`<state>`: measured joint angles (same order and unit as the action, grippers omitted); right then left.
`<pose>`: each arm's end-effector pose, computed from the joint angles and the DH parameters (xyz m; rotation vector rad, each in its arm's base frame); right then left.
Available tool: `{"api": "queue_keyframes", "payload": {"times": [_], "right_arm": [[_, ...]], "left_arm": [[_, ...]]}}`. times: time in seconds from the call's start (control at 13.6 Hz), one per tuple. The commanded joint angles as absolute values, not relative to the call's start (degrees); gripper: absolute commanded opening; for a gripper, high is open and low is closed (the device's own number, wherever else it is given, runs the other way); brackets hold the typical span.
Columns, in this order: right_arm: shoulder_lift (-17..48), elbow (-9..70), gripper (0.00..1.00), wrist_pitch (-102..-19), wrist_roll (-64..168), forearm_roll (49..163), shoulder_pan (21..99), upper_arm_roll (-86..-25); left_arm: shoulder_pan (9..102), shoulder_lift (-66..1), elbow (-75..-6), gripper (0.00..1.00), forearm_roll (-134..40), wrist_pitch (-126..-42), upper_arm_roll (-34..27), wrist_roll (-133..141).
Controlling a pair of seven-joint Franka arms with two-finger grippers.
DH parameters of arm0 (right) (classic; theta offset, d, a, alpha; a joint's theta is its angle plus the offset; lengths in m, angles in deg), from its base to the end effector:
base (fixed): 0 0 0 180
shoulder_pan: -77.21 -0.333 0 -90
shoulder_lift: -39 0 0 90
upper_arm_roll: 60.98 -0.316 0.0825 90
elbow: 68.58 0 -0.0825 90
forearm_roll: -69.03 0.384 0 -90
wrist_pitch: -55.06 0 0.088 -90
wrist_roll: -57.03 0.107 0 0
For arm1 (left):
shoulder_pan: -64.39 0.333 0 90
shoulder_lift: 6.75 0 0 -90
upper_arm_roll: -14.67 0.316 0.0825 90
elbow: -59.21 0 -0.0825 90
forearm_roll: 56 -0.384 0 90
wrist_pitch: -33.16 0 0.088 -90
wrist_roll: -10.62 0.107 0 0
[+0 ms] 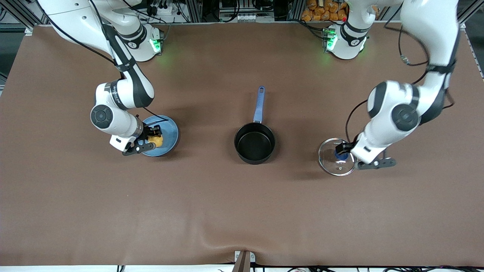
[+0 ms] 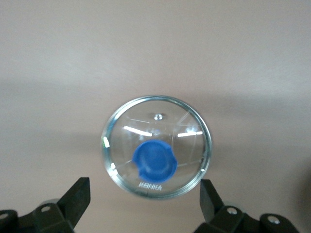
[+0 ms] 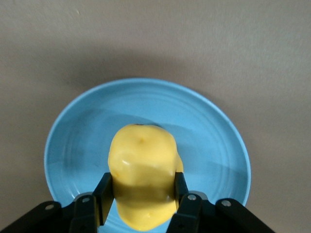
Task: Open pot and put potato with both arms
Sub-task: 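Set the lid down and raise the left gripper while the right gripper grasps the potato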
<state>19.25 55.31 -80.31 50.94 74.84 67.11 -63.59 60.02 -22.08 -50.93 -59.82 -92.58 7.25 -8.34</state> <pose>0.5365 0.1225 0.2239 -3.0365 -0.3803 0.2282 0.6005 -0.1193 0.3550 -3.1209 -0.1422 -0.0196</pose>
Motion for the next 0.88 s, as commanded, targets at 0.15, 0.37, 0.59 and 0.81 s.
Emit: {"api": "queue_keyframes", "payload": {"times": [0.15, 0.37, 0.59, 0.81], "right_arm": [[19.0, 39.0, 0.00, -63.9, 58.6, 76.7, 64.1, -63.4], [15.9, 29.0, 0.00, -59.7, 65.5, 81.7, 60.3, -63.4], [9.8, 18.2, 0.00, -59.1, 76.8, 85.7, 53.9, -63.3], [1.1, 5.9, 0.00, -59.3, 88.9, 85.6, 47.4, -63.3]], "left_arm": [[61.7, -7.8, -50.8, 1.00, -56.6, -81.6, 6.6, -5.3], [62.9, -6.5, -41.2, 1.00, -54.4, -68.5, 6.9, -2.4], [64.1, -6.5, -34.7, 1.00, -52.8, -60.7, 7.1, -1.1], [64.2, -6.4, -30.3, 1.00, -53.1, -55.8, 7.1, -1.0]]}}
